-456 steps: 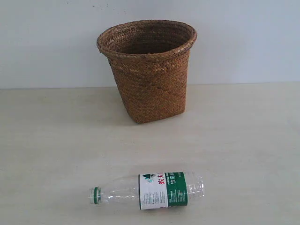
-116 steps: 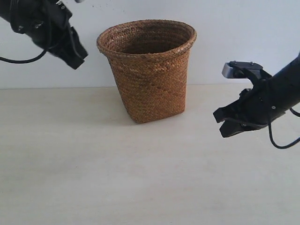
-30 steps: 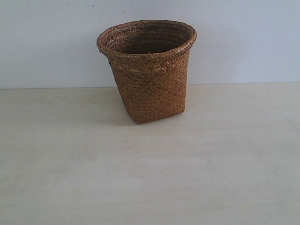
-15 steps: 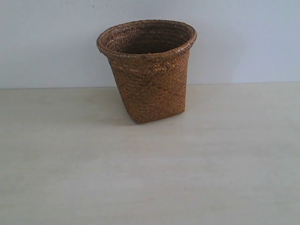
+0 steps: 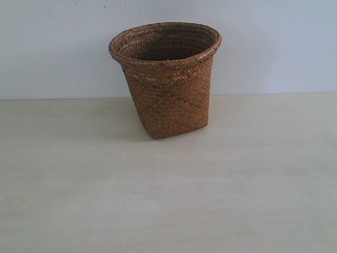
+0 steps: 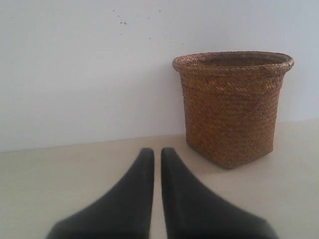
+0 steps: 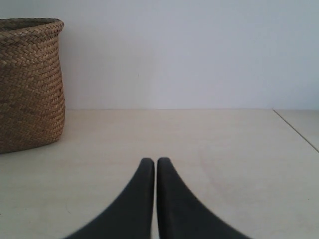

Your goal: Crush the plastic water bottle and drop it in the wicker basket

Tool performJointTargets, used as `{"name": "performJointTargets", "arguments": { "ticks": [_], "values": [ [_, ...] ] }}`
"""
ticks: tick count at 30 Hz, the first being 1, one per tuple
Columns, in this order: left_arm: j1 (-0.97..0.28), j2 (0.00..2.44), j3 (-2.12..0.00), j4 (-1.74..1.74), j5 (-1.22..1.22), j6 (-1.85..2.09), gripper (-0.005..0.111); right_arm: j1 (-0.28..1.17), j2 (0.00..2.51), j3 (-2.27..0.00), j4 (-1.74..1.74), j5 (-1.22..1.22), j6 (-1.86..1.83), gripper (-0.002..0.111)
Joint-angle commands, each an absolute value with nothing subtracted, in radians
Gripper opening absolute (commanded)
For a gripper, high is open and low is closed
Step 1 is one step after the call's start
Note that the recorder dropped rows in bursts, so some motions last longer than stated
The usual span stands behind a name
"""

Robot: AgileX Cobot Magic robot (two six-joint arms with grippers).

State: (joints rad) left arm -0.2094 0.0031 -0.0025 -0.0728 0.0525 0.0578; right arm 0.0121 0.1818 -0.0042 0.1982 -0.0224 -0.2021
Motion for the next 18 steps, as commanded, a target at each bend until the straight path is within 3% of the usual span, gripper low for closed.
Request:
{"name": "performJointTargets", "arguments": {
  "ticks": [1, 8, 18],
  "values": [
    [-0.161, 0.0, 0.0, -0.072, 0.061, 0.09, 0.004, 0.009, 0.176, 0.0, 0.197, -0.026, -0.208, 0.0],
    [-0.091, 0.0, 0.0, -0.035, 0.127, 0.006, 0.004, 0.009, 0.174, 0.0, 0.197, -0.026, -0.208, 0.0],
    [-0.089, 0.0, 0.0, -0.037, 0.264, 0.006, 0.004, 0.009, 0.174, 0.0, 0.197, -0.026, -0.208, 0.0]
  ]
}}
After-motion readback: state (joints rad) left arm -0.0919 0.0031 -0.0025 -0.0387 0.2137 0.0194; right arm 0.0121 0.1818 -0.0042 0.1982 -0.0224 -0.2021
